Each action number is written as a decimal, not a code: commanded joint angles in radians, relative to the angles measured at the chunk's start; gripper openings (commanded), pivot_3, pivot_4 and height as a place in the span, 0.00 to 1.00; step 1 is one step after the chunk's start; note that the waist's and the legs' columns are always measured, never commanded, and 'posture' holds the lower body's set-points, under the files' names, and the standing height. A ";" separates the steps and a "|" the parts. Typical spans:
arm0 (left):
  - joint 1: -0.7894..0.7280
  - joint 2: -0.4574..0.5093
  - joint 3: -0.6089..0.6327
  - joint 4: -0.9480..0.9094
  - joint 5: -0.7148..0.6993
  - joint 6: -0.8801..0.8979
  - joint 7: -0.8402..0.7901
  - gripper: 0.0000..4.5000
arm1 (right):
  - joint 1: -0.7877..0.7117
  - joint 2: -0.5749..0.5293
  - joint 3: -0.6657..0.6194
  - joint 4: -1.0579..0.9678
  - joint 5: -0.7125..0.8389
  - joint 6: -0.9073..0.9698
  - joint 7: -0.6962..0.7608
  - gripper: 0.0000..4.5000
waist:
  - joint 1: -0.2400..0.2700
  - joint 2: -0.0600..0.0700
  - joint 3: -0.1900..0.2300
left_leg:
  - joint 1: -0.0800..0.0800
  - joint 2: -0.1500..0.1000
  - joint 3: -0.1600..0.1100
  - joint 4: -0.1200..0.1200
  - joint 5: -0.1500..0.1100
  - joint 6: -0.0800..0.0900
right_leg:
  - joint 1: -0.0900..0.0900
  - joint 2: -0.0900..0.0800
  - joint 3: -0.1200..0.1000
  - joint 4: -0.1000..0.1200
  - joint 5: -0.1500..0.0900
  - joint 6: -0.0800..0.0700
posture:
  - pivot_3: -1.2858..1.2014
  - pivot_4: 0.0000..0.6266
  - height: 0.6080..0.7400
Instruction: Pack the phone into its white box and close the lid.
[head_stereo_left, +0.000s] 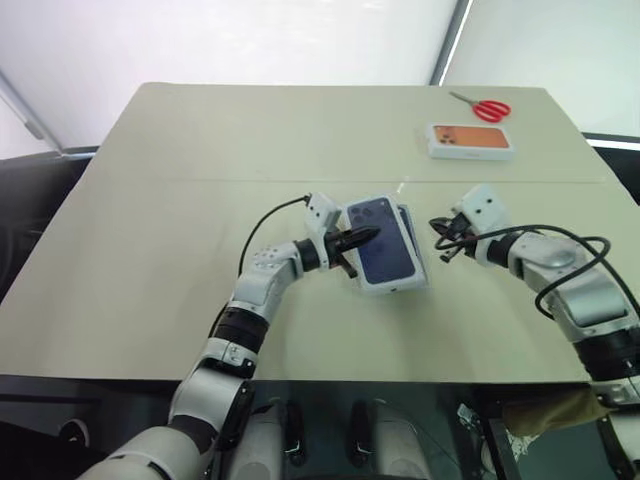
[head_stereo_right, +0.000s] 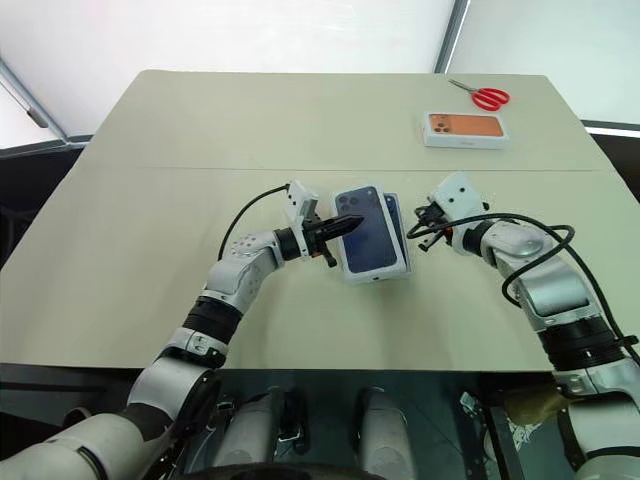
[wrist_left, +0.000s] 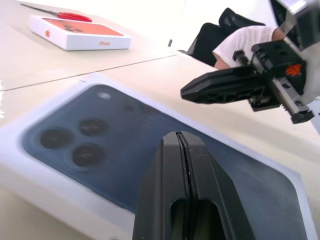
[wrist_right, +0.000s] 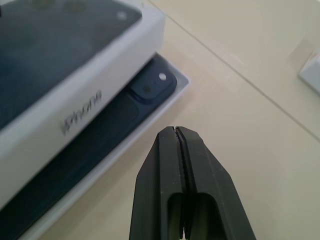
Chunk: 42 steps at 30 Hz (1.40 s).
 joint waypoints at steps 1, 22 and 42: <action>0.027 0.040 0.011 -0.084 -0.006 0.010 -0.016 0.00 | -0.017 0.015 -0.024 -0.020 -0.058 -0.044 0.029 0.01 | 0.001 0.000 0.000 | 0.000 0.000 0.000 0.000 0.000 0.000 | 0.000 0.000 0.000 0.000 0.000 0.000 | 0.52 0.24 0.98; 0.016 0.021 -0.016 -0.012 0.033 0.053 0.018 0.00 | 0.018 0.088 -0.061 -0.063 -0.155 -0.052 0.123 0.01 | 0.004 0.000 0.000 | 0.001 0.000 -0.001 0.001 0.000 0.000 | 0.002 -0.001 -0.001 0.000 0.000 0.000 | 0.52 0.24 0.98; -0.114 -0.020 -0.001 0.157 0.069 -0.003 0.024 0.00 | 0.042 0.114 -0.103 -0.035 -0.223 -0.041 0.092 0.01 | 0.003 0.000 0.000 | 0.001 -0.001 -0.001 0.001 0.000 0.000 | 0.002 0.000 -0.001 0.000 0.000 0.000 | 0.52 0.24 0.98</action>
